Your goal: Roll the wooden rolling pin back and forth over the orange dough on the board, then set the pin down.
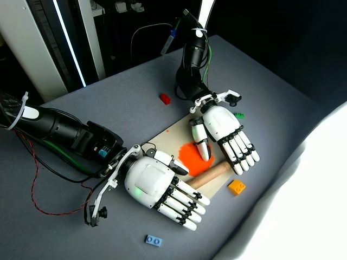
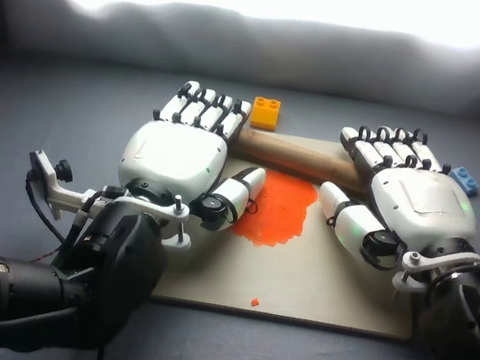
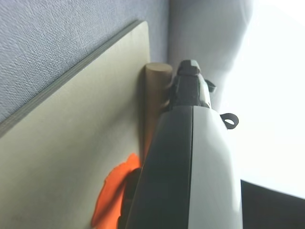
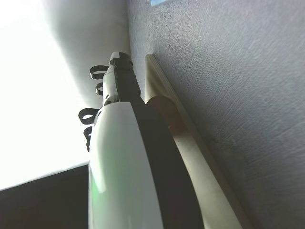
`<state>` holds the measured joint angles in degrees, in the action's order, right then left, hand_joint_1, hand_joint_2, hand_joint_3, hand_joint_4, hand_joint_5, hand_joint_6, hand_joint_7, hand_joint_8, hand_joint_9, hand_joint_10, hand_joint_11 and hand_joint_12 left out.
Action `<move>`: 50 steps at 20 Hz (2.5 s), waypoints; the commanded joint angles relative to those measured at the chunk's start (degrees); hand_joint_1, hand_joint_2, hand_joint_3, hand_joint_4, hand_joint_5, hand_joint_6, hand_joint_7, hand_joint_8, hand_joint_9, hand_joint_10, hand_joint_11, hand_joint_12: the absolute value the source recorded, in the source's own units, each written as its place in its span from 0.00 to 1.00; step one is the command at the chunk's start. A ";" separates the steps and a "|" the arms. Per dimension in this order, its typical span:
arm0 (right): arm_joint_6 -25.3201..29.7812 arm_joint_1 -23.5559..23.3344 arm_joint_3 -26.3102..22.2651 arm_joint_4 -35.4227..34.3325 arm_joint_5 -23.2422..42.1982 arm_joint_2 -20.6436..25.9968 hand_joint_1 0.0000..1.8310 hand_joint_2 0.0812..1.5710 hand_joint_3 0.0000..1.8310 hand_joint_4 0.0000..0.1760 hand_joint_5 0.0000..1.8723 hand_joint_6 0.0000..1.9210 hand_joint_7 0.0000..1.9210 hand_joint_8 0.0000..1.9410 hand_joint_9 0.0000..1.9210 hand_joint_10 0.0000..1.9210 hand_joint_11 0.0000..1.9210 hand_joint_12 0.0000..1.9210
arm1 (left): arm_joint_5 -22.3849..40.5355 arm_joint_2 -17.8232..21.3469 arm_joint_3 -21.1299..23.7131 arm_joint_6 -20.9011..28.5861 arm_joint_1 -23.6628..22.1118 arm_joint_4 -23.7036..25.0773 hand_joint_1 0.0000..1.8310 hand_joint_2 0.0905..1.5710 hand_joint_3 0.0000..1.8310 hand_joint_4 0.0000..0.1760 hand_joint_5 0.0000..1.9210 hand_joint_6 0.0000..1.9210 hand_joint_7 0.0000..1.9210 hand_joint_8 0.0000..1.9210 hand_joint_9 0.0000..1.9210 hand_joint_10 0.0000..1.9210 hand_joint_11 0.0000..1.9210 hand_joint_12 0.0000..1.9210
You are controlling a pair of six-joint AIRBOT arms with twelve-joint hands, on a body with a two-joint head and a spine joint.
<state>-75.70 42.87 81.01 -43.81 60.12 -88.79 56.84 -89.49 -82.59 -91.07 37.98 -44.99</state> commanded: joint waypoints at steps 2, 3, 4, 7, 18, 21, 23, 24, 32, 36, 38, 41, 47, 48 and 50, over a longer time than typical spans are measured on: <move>0.34 -0.61 0.33 2.70 5.91 0.26 0.00 0.99 0.00 0.00 0.15 0.01 0.16 0.01 0.11 0.01 0.00 0.19 | 3.36 0.09 -0.46 -0.10 -0.28 3.43 0.00 0.95 0.00 0.00 0.08 0.01 0.08 0.01 0.05 0.01 0.00 0.00; 0.41 -0.61 0.32 2.70 5.91 0.23 0.00 0.99 0.00 0.00 0.15 0.01 0.16 0.01 0.11 0.01 0.00 0.19 | 3.33 0.08 -0.48 -0.10 -0.28 3.44 0.00 0.95 0.00 0.00 0.08 0.01 0.08 0.01 0.05 0.01 0.00 0.00; 0.50 -0.61 0.32 2.70 6.06 0.19 0.00 0.99 0.00 0.00 0.16 0.01 0.17 0.01 0.12 0.01 0.00 0.19 | 3.32 0.09 -0.52 -0.10 -0.29 3.44 0.00 0.95 0.00 0.00 0.09 0.01 0.09 0.00 0.06 0.01 0.00 0.00; 0.53 -0.62 0.27 2.70 6.99 -0.04 0.00 0.99 0.00 0.00 0.17 0.01 0.19 0.01 0.14 0.01 0.00 0.23 | 2.80 0.16 -0.62 -0.10 -0.30 3.44 0.00 0.95 0.00 0.00 0.09 0.01 0.10 0.00 0.06 0.01 0.00 0.00; 0.99 0.09 -2.45 2.70 9.30 -0.28 0.00 0.99 0.00 0.00 0.21 0.00 0.21 0.00 0.17 0.00 0.00 0.31 | 2.25 0.57 -0.53 0.70 -0.25 3.48 0.00 0.95 0.00 0.00 0.09 0.00 0.10 0.00 0.06 0.01 0.00 0.00; 0.91 0.29 -2.80 2.70 9.74 -0.30 0.00 0.99 0.00 0.00 0.21 0.00 0.21 0.00 0.17 0.00 0.00 0.32 | 1.94 0.68 -0.35 0.72 -0.24 3.48 0.00 0.96 0.00 0.00 0.09 0.00 0.10 0.00 0.07 0.00 0.00 0.00; 0.92 0.47 -2.80 2.70 9.72 -0.30 0.00 0.99 0.00 0.00 0.20 0.00 0.20 0.00 0.16 0.00 0.00 0.30 | 1.63 0.76 -0.24 0.72 -0.24 3.48 0.00 0.96 0.00 0.00 0.09 0.00 0.10 0.00 0.07 0.01 0.01 0.01; 0.92 0.53 -2.80 2.70 9.69 -0.31 0.00 0.99 0.00 0.00 0.18 0.00 0.19 0.00 0.15 0.00 0.00 0.26 | 1.50 0.82 -0.19 0.72 -0.24 3.48 0.00 0.95 0.00 0.00 0.09 0.00 0.10 0.00 0.07 0.00 0.01 0.01; 0.62 0.69 -2.92 2.70 10.30 -0.30 0.00 0.99 0.00 0.00 0.19 0.00 0.20 0.00 0.16 0.00 0.00 0.34 | 0.11 1.87 0.62 0.27 -0.19 3.49 0.00 0.95 0.00 0.00 0.10 0.00 0.11 0.00 0.08 0.01 0.01 0.01; 0.60 0.76 -3.06 2.70 10.97 -0.30 0.00 1.00 0.00 0.00 0.19 0.00 0.20 0.00 0.17 0.00 0.00 0.37 | -0.43 2.15 0.93 0.88 -0.24 3.46 0.00 0.95 0.00 0.00 0.09 0.00 0.11 0.00 0.08 0.00 0.01 0.01; 0.58 0.90 -3.27 2.70 11.34 -0.28 0.00 1.00 0.01 0.00 0.19 0.00 0.21 0.00 0.17 0.00 0.00 0.37 | -1.27 2.30 1.01 1.85 -0.18 3.47 0.00 0.95 0.00 0.00 0.09 0.00 0.10 0.00 0.07 0.00 0.00 0.01; 0.00 1.11 -4.36 2.70 12.88 -0.30 0.00 1.00 0.00 0.00 0.19 0.00 0.21 0.00 0.17 0.00 0.00 0.36 | -2.32 2.46 1.12 2.84 -0.12 3.45 0.00 0.95 0.00 0.00 0.08 0.00 0.10 0.00 0.07 0.00 0.00 0.00; -1.90 1.84 -5.94 2.71 13.81 -0.31 0.00 1.00 0.00 0.00 0.20 0.00 0.21 0.00 0.17 0.00 0.00 0.35 | -2.81 2.62 1.13 4.69 0.11 3.41 0.00 0.95 0.00 0.00 0.09 0.00 0.10 0.00 0.07 0.00 0.00 0.00; -1.92 1.89 -6.10 2.71 13.81 -0.31 0.00 1.00 0.00 0.00 0.19 0.00 0.21 0.00 0.17 0.00 0.00 0.36 | -2.88 2.65 1.13 4.96 0.15 3.40 0.00 0.95 0.00 0.00 0.09 0.00 0.10 0.00 0.07 0.00 0.00 0.00; -2.10 2.00 -6.35 2.71 13.81 -0.31 0.00 1.00 0.01 0.00 0.19 0.00 0.21 0.00 0.17 0.00 0.00 0.36 | -3.26 2.79 1.15 5.68 0.29 3.38 0.00 0.95 0.00 0.00 0.09 0.00 0.11 0.00 0.08 0.00 0.01 0.01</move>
<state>-77.82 44.58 74.78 -44.23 68.66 -89.25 51.96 -86.91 -81.45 -85.52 37.80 -42.44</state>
